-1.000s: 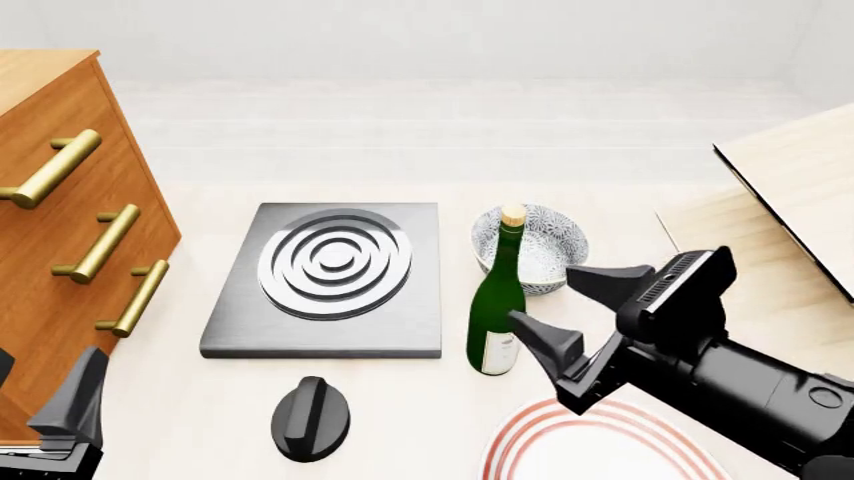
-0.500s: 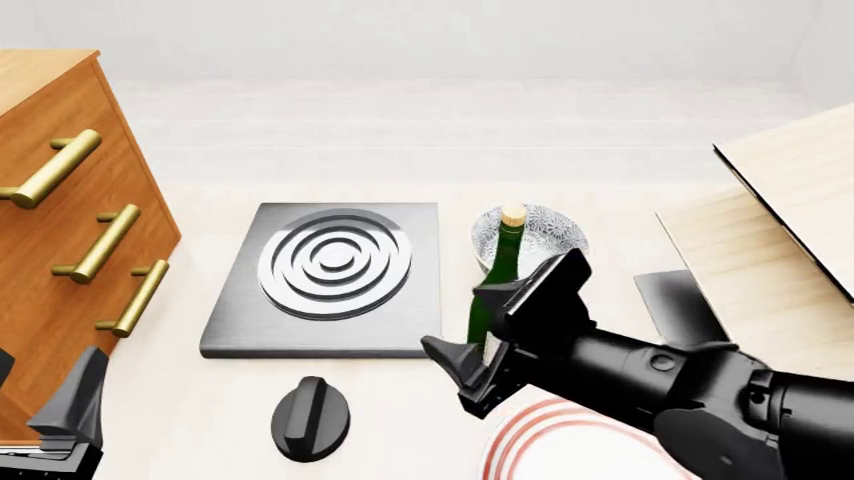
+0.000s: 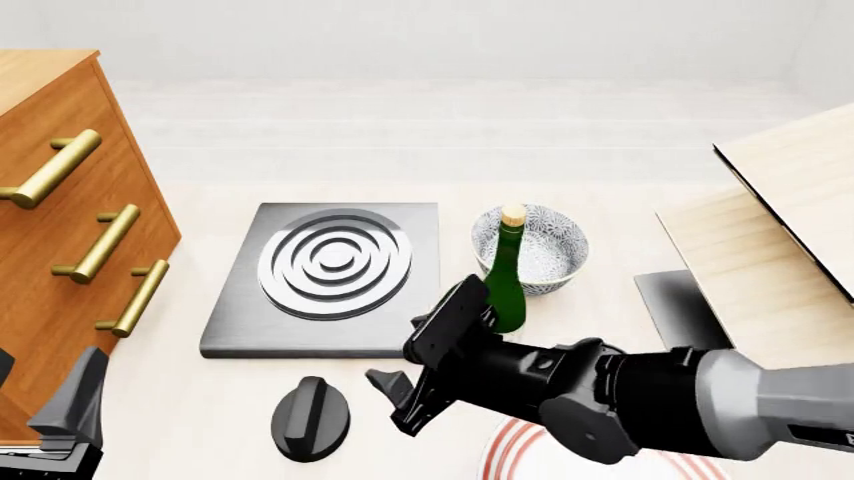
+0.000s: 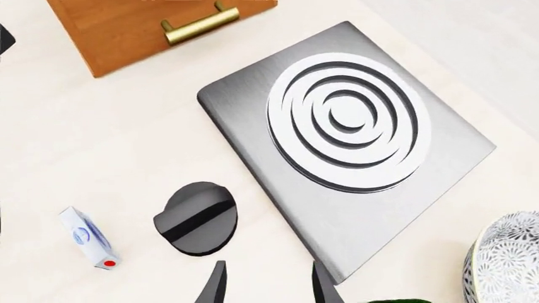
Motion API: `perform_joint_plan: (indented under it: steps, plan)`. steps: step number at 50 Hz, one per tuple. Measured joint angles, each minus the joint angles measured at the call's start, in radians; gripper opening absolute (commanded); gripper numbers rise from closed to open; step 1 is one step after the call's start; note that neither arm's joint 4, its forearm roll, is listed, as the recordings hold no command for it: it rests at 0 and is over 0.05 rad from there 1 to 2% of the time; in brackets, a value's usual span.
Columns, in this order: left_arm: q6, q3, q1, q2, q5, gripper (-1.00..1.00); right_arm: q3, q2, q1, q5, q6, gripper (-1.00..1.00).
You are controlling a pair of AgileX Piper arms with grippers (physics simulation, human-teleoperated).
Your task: Turn on the stove.
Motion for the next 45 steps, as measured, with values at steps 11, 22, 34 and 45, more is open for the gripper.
perform_joint_plan:
  steps: [11, 22, 34, 45]
  plan:
    - [0.000, 0.000, 0.000, 0.000, 0.000, 1.00, -0.067, 0.104, 0.014, 0.006, -0.014, 1.00]
    - [0.000, 0.000, 0.000, 0.000, 0.000, 1.00, -0.130, 0.202, 0.018, 0.007, -0.035, 1.00]
    - [0.000, 0.000, 0.000, 0.000, 0.000, 1.00, -0.193, 0.287, 0.016, 0.020, -0.070, 1.00]
    - [0.000, 0.000, 0.000, 0.000, 0.000, 1.00, -0.251, 0.323, 0.038, 0.057, -0.076, 1.00]
